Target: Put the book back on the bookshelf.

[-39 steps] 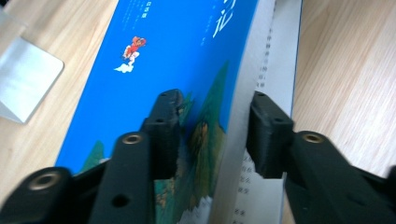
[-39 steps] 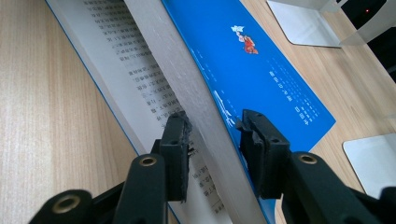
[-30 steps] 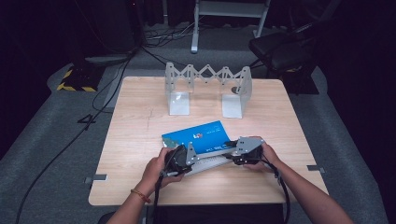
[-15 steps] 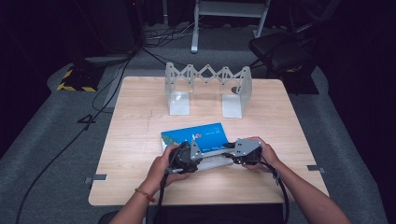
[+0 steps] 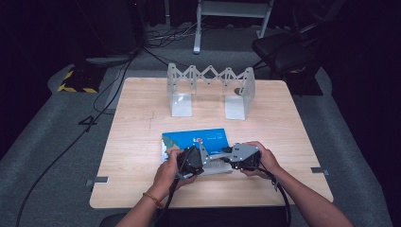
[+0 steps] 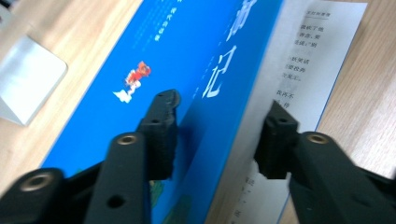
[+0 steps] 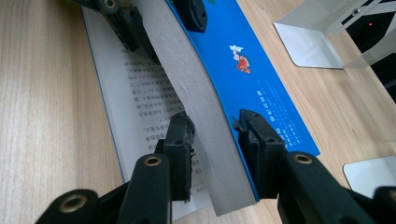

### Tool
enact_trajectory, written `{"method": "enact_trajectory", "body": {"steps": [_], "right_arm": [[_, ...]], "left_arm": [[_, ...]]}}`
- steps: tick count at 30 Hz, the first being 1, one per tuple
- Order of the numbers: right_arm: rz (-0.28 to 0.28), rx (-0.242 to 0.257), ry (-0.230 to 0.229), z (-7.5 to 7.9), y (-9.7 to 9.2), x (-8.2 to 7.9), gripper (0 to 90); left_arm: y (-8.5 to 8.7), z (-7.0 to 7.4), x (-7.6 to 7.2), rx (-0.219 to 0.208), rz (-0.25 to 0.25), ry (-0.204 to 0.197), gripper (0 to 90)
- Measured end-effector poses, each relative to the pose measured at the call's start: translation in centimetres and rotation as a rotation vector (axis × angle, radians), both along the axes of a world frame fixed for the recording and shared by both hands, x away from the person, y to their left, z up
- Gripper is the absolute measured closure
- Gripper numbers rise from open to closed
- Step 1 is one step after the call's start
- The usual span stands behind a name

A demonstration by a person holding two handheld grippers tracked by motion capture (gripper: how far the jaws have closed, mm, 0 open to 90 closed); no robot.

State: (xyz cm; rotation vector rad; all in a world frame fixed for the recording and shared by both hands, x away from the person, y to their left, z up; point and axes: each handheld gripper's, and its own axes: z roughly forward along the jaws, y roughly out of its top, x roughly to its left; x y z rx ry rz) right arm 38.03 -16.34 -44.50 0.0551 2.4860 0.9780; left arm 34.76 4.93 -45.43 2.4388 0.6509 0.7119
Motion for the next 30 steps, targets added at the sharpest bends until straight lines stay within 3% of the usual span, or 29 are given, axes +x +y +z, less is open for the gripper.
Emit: {"method": "enact_trajectory", "body": {"steps": [3, 4, 5, 8, 10, 11, 14, 16, 19, 21, 25, 30], "right_arm": [[-0.013, 0.011, 0.018, 0.1, 0.1, 0.0, 63.3], [-0.015, 0.046, 0.038, 0.1, -0.1, 0.3, 57.9], [-0.015, 0.046, 0.038, 0.1, -0.1, 0.3, 57.9], [-0.057, 0.201, 0.111, 0.6, -1.7, 1.3, 44.6], [-0.097, 0.257, 0.128, 0.9, -3.0, 2.1, 42.3], [-0.122, 0.261, 0.139, 0.9, -3.7, 2.6, 40.1], [-0.151, 0.26, 0.177, 0.5, -4.9, 3.6, 39.1], [-0.185, 0.224, 0.198, -0.4, -5.6, 4.4, 37.8], [-0.199, 0.207, 0.187, -0.9, -5.6, 4.7, 36.2], [-0.168, 0.215, 0.165, -0.6, -5.4, 4.6, 36.2], [-0.103, 0.248, 0.141, 0.0, -4.4, 4.2, 34.1], [-0.033, 0.247, 0.087, 0.8, -3.5, 4.2, 35.2]], "left_arm": [[0.0, -0.1, -0.2, 0.011, -0.018, -0.025, 64.0], [0.2, -0.2, -0.3, 0.001, -0.024, -0.037, 64.9], [0.4, -0.3, -0.3, -0.018, -0.025, -0.04, 64.9], [1.4, 0.2, -0.1, -0.094, -0.022, -0.056, 68.2], [2.3, 0.7, 0.1, -0.167, -0.004, -0.054, 70.3], [2.7, 0.9, 0.3, -0.199, 0.0, -0.048, 70.9], [3.4, 1.1, 0.3, -0.222, -0.002, -0.047, 71.0], [3.7, 1.1, 0.2, -0.234, 0.0, -0.047, 71.3], [4.0, 1.2, 0.0, -0.243, -0.005, -0.067, 71.5], [4.3, 1.3, 0.0, -0.266, -0.004, -0.063, 71.5], [4.4, 1.4, -0.4, -0.27, -0.032, -0.074, 71.9], [3.3, 1.5, -0.9, -0.246, -0.116, -0.06, 71.8]]}}
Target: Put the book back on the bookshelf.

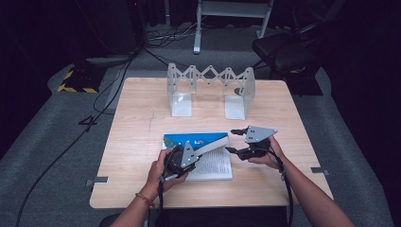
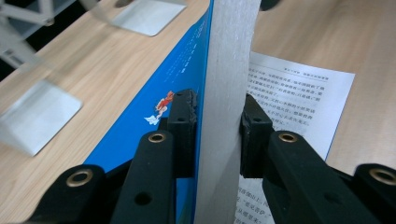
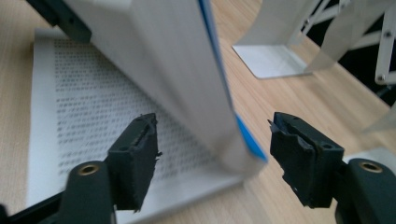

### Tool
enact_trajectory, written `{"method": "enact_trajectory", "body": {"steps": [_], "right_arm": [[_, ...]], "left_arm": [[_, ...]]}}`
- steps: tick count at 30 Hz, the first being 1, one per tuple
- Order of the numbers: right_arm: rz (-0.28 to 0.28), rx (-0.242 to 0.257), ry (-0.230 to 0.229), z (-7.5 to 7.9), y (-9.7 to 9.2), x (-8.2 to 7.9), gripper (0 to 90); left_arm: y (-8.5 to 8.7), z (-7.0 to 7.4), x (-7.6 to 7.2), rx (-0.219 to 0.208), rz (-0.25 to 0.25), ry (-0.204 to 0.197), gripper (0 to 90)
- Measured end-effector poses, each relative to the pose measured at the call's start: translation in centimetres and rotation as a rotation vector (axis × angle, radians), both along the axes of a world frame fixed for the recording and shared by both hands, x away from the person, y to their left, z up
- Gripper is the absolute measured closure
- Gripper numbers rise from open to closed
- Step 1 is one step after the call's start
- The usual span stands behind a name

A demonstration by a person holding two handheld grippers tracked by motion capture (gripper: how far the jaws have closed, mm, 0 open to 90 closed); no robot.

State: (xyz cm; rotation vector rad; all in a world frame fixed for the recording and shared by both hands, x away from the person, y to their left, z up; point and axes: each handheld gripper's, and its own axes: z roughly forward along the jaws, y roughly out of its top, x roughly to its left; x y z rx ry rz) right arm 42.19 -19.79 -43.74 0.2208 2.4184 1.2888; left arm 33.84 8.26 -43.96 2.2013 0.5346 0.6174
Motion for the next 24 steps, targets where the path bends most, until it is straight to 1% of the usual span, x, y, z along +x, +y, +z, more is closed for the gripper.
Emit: {"method": "enact_trajectory", "body": {"steps": [1, 2, 3, 4, 5, 7, 8, 9, 11, 12, 13, 14, 15, 16, 17, 18, 19, 20, 21, 22, 23, 24], "right_arm": [[0.028, 0.01, 0.009, 0.2, 0.1, 0.0, 38.0], [0.055, 0.005, 0.007, 0.3, 0.0, -0.1, 47.9], [0.095, 0.003, 0.007, 0.4, -0.1, -0.3, 53.1], [0.101, -0.004, -0.025, 0.5, -0.3, -0.6, 55.4], [0.113, -0.013, -0.036, 0.6, -0.5, -0.8, 57.3], [0.127, -0.041, -0.045, 1.1, -0.8, -1.0, 59.7], [0.126, -0.058, -0.06, 1.3, -0.8, -1.4, 61.1], [0.121, -0.064, -0.065, 1.5, -0.9, -1.6, 62.5], [0.119, -0.071, -0.071, 1.9, -1.1, -2.0, 64.5], [0.119, -0.071, -0.071, 1.9, -1.1, -2.0, 64.5], [0.114, -0.078, -0.075, 2.1, -1.2, -2.2, 65.1], [0.106, -0.079, -0.072, 2.3, -1.2, -2.4, 65.6], [0.105, -0.079, -0.071, 2.4, -1.2, -2.5, 66.1], [0.109, -0.08, -0.068, 2.5, -1.2, -2.6, 66.4], [0.109, -0.086, -0.067, 2.7, -1.1, -2.7, 66.6], [0.109, -0.103, -0.078, 3.0, -0.9, -3.1, 66.8], [0.106, -0.105, -0.08, 3.1, -0.9, -3.1, 66.6], [0.099, -0.104, -0.078, 3.2, -0.9, -3.1, 66.5], [0.094, -0.103, -0.075, 3.3, -0.8, -3.2, 66.5], [0.086, -0.099, -0.071, 3.4, -0.8, -3.1, 66.4], [0.082, -0.098, -0.063, 3.5, -0.7, -3.1, 66.2], [0.077, -0.103, -0.059, 3.5, -0.7, -3.1, 65.9]], "left_arm": [[-0.2, 0.1, -0.1, -0.006, -0.011, -0.004, 71.8], [-0.3, 0.2, 0.0, -0.017, -0.019, -0.001, 71.9], [-0.3, 0.3, 0.0, -0.026, -0.026, 0.002, 71.8], [-0.3, 0.3, 0.0, -0.024, -0.039, -0.005, 71.8], [-0.4, 0.3, 0.0, -0.027, -0.053, -0.007, 71.8], [-0.4, 0.4, 0.2, -0.04, -0.078, 0.001, 71.4], [-0.4, 0.5, 0.2, -0.038, -0.089, -0.008, 71.0], [-0.4, 0.5, 0.3, -0.043, -0.1, -0.014, 70.7], [-0.5, 0.7, 0.7, -0.062, -0.108, 0.018, 69.4], [-0.5, 0.7, 0.7, -0.062, -0.108, 0.018, 67.8], [-0.7, 0.8, 0.8, -0.054, -0.107, 0.005, 67.8], [-1.0, 0.8, 0.8, -0.039, -0.099, -0.001, 65.9], [-1.3, 0.8, 0.9, -0.021, -0.089, 0.008, 64.2], [-1.8, 0.6, 1.1, 0.022, -0.064, 0.018, 61.7], [-2.1, 0.4, 1.1, 0.046, -0.053, 0.023, 59.4], [-2.3, 0.4, 1.2, 0.054, -0.04, 0.03, 60.0], [-2.5, 0.5, 1.3, 0.062, -0.019, 0.057, 59.8], [-2.5, 0.5, 1.3, 0.062, -0.019, 0.057, 58.6], [-3.0, 0.8, 1.0, 0.099, 0.017, 0.047, 58.0], [-3.1, 1.0, 0.8, 0.113, 0.025, 0.04, 58.1], [-3.1, 1.1, 0.7, 0.117, 0.027, 0.043, 59.0], [-3.1, 1.2, 0.4, 0.111, 0.018, 0.03, 61.5]]}}
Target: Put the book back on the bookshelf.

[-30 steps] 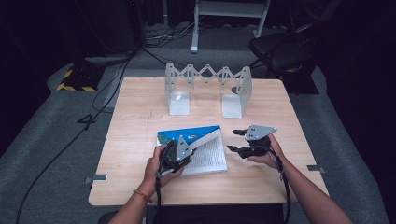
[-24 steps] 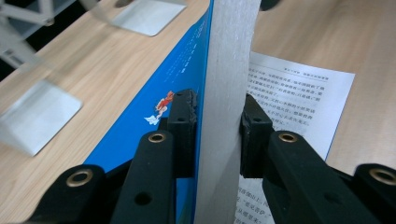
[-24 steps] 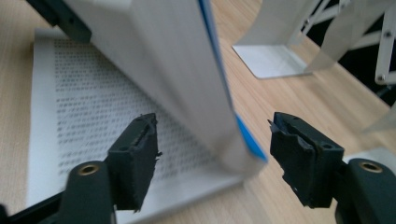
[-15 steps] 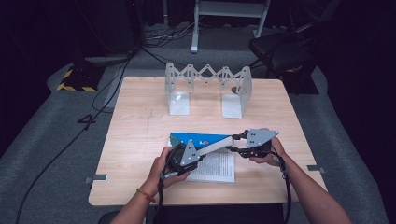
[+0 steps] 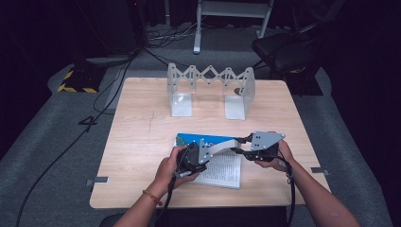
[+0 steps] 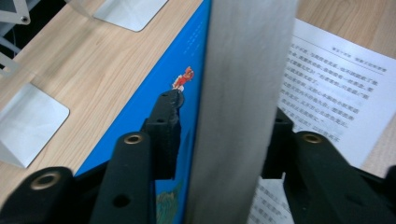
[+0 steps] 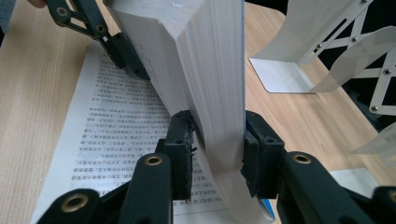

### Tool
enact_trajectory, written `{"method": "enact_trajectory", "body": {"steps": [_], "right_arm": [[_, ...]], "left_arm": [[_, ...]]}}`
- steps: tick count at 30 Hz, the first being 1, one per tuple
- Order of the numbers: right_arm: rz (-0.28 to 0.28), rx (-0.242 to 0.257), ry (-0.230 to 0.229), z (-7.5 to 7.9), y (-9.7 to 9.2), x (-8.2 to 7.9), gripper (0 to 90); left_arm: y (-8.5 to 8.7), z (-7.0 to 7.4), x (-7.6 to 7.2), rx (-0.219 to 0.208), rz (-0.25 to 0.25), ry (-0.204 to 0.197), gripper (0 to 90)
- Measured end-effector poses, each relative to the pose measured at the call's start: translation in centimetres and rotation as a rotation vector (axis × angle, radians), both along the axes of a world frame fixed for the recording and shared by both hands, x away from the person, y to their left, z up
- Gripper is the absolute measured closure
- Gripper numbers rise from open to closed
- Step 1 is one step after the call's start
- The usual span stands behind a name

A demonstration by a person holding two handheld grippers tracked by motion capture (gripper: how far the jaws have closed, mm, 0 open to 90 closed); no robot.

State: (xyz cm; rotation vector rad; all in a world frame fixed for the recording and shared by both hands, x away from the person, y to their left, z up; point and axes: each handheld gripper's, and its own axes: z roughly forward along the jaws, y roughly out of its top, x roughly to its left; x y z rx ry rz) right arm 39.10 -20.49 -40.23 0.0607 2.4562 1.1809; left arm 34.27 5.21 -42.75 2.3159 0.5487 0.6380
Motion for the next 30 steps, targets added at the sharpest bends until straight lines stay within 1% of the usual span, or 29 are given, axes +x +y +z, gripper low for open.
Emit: {"method": "enact_trajectory", "body": {"steps": [1, 2, 3, 4, 5, 6, 7, 8, 9, 10, 11, 12, 13, 15, 16, 17, 18, 19, 20, 21, 22, 23, 24, 25, 26, 27, 28, 29, 30], "right_arm": [[-0.01, 0.005, -0.002, 0.0, 0.0, 0.0, 65.1], [-0.013, 0.014, -0.001, 0.0, -0.1, 0.1, 63.9], [-0.011, 0.018, 0.008, 0.0, -0.2, 0.1, 62.4], [-0.011, 0.018, 0.008, 0.0, -0.2, 0.1, 62.4], [-0.014, 0.014, 0.017, 0.0, -0.2, 0.2, 60.9], [-0.022, 0.015, 0.016, -0.1, -0.3, 0.1, 59.7], [-0.02, 0.021, 0.01, -0.2, -0.4, 0.1, 57.9], [-0.021, 0.057, 0.045, -0.5, -0.9, 0.4, 51.9], [-0.035, 0.086, 0.066, -0.7, -1.4, 0.7, 45.8], [-0.052, 0.101, 0.078, -0.9, -1.9, 1.1, 42.0], [-0.075, 0.116, 0.108, -1.3, -2.5, 1.7, 39.8], [-0.096, 0.139, 0.152, -1.9, -3.2, 2.3, 39.7], [-0.13, 0.132, 0.18, -2.7, -3.7, 2.9, 39.1], [-0.182, 0.055, 0.155, -3.8, -4.2, 3.6, 36.3], [-0.211, 0.042, 0.167, -4.5, -4.4, 4.1, 37.0], [-0.225, 0.042, 0.202, -5.1, -4.6, 4.6, 36.3], [-0.236, 0.026, 0.223, -5.6, -4.6, 5.0, 36.0], [-0.253, -0.005, 0.201, -6.1, -4.4, 5.3, 37.6], [-0.265, -0.019, 0.186, -6.5, -4.4, 5.5, 38.5], [-0.275, -0.011, 0.199, -6.8, -4.4, 5.8, 38.0], [-0.275, -0.011, 0.199, -6.8, -4.4, 5.8, 38.0], [-0.276, 0.009, 0.222, -7.0, -4.5, 5.9, 39.3], [-0.283, -0.013, 0.223, -7.3, -4.3, 6.1, 39.2], [-0.279, -0.027, 0.213, -7.4, -4.3, 6.2, 39.5], [-0.289, -0.031, 0.208, -7.5, -4.3, 6.3, 39.3], [-0.311, -0.028, 0.211, -7.7, -4.4, 6.4, 39.1], [-0.316, -0.032, 0.212, -7.8, -4.3, 6.6, 38.6], [-0.314, -0.027, 0.23, -8.1, -4.3, 6.7, 37.9], [-0.314, -0.022, 0.245, -8.4, -4.3, 6.8, 37.6]], "left_arm": [[0.2, -0.1, -0.2, -0.013, -0.024, -0.014, 66.3], [0.2, -0.2, -0.4, -0.016, -0.028, -0.031, 69.6], [0.2, -0.3, -0.4, -0.02, -0.032, -0.039, 70.4], [0.2, -0.3, -0.4, -0.02, -0.032, -0.039, 71.0], [0.4, -0.4, -0.4, -0.039, -0.038, -0.042, 71.0], [0.4, -0.5, -0.4, -0.042, -0.043, -0.05, 71.6], [0.5, -0.6, -0.4, -0.045, -0.047, -0.046, 71.8], [0.5, -0.6, -0.4, -0.051, -0.052, -0.048, 71.9], [0.6, -0.7, -0.4, -0.052, -0.052, -0.045, 71.9], [0.7, -0.7, -0.3, -0.06, -0.053, -0.041, 71.9], [0.8, -0.7, -0.4, -0.064, -0.053, -0.046, 72.0], [1.0, -0.7, -0.3, -0.081, -0.053, -0.037, 71.9], [1.1, -0.6, -0.3, -0.087, -0.054, -0.036, 71.9], [1.3, -0.6, -0.4, -0.098, -0.053, -0.043, 72.0], [1.5, -0.6, -0.3, -0.112, -0.055, -0.034, 71.9], [1.6, -0.6, -0.3, -0.114, -0.058, -0.038, 71.9], [1.7, -0.6, -0.3, -0.123, -0.06, -0.037, 71.9], [1.7, -0.6, -0.3, -0.123, -0.06, -0.037, 71.9], [1.9, -0.5, -0.3, -0.13, -0.061, -0.037, 71.9], [2.1, -0.5, -0.3, -0.136, -0.059, -0.038, 71.9], [2.1, -0.5, -0.3, -0.136, -0.059, -0.038, 71.9], [2.2, -0.5, -0.3, -0.141, -0.06, -0.039, 71.9], [2.3, -0.5, -0.3, -0.147, -0.062, -0.036, 71.9], [2.4, -0.4, -0.3, -0.146, -0.062, -0.04, 71.9], [2.5, -0.5, -0.3, -0.157, -0.065, -0.039, 71.9], [2.6, -0.4, -0.3, -0.158, -0.066, -0.037, 71.9], [2.6, -0.4, -0.3, -0.158, -0.065, -0.041, 71.9], [2.7, -0.4, -0.4, -0.16, -0.066, -0.044, 71.9], [2.7, -0.4, -0.3, -0.171, -0.065, -0.038, 71.8]]}}
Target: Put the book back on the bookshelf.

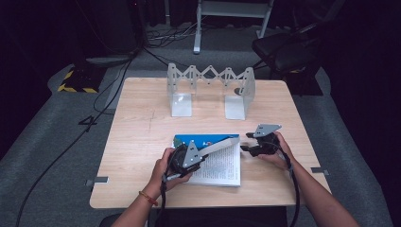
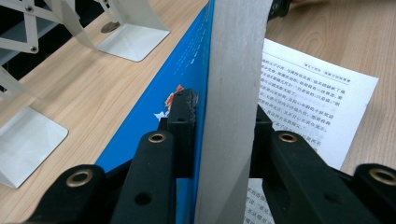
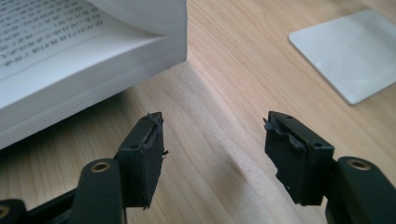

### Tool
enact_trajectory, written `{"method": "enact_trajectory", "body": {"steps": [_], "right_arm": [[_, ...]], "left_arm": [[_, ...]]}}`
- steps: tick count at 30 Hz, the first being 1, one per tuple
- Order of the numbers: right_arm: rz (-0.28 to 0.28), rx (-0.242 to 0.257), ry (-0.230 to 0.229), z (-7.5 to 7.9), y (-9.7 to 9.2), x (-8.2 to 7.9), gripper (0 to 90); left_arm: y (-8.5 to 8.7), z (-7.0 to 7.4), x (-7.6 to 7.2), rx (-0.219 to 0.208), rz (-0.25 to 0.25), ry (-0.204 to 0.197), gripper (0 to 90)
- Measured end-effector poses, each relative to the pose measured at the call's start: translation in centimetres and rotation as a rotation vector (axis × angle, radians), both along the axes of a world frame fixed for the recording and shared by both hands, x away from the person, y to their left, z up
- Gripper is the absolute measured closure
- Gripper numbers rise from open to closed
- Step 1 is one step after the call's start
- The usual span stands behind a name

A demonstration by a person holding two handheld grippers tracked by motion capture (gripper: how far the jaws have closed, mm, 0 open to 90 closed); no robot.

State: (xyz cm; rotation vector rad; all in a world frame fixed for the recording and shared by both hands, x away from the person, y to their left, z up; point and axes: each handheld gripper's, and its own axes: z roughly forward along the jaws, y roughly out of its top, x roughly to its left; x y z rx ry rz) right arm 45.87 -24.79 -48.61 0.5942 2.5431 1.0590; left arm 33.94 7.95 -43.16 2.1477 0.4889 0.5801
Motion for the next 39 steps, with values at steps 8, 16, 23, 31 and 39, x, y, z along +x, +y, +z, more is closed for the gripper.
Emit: {"method": "enact_trajectory", "body": {"steps": [8, 16, 23, 31, 39], "right_arm": [[0.041, 0.171, -0.005, 0.5, 0.1, -0.8, 44.5], [0.017, 0.338, -0.105, 5.1, -1.4, -2.0, 51.4], [0.06, 0.387, -0.177, 7.9, -1.3, -3.4, 52.1], [0.069, 0.364, -0.223, 10.7, 0.0, -4.4, 51.0], [-0.01, 0.211, -0.096, 5.5, -2.4, -2.1, 45.5]], "left_arm": [[0.2, 0.0, 0.0, -0.037, -0.019, -0.006, 71.6], [-0.4, 0.5, 0.3, -0.106, -0.083, 0.032, 69.5], [0.1, 0.6, 0.2, -0.142, -0.064, 0.052, 68.2], [-2.5, -1.2, -0.5, 0.015, -0.104, 0.027, 71.7], [0.3, 0.2, 0.2, -0.147, -0.033, 0.033, 72.1]]}}
